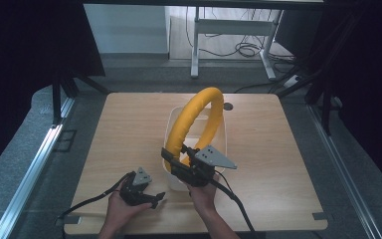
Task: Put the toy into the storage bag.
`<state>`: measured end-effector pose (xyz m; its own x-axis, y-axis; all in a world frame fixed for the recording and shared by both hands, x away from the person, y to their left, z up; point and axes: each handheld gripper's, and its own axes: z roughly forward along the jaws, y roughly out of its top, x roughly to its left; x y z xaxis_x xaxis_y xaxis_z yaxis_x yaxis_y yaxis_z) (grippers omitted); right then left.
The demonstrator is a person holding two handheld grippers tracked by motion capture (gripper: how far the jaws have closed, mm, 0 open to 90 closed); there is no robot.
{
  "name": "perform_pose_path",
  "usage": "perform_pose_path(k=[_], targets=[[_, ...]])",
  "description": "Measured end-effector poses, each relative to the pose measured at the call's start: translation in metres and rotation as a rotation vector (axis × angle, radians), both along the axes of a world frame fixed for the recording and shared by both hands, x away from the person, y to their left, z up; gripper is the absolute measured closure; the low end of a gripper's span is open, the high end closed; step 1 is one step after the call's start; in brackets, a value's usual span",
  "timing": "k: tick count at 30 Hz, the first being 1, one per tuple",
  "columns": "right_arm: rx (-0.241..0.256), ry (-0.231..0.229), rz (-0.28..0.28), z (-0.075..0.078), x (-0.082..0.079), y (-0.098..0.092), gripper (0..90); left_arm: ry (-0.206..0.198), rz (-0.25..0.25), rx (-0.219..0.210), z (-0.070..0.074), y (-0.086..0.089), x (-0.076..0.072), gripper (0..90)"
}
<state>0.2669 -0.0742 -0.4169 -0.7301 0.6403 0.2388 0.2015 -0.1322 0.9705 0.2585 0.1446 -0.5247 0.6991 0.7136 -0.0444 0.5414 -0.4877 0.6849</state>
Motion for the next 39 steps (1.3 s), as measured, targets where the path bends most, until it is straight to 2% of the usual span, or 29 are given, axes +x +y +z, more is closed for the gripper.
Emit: perform_pose_path(k=[7,22,30,32,39], targets=[[-0.019,0.031,0.007,-0.002,-0.001,-0.001,49.7,0.001,0.002,-0.002,0.000,0.000,0.000,16.6],[-0.094,0.067,0.002,-0.009,-0.004,0.000,50.1,0.005,0.000,0.000,-0.001,-0.001,0.000,16.6],[-0.094,0.079,0.004,-0.008,-0.005,-0.003,48.3,0.007,0.001,-0.002,-0.001,-0.001,0.000,16.6],[-0.088,0.085,0.000,-0.008,-0.005,-0.006,43.7,0.007,0.000,-0.003,-0.001,-0.001,0.000,16.6],[-0.077,0.072,-0.004,-0.006,-0.006,-0.012,41.2,0.008,-0.001,-0.002,-0.001,-0.001,0.000,16.6]])
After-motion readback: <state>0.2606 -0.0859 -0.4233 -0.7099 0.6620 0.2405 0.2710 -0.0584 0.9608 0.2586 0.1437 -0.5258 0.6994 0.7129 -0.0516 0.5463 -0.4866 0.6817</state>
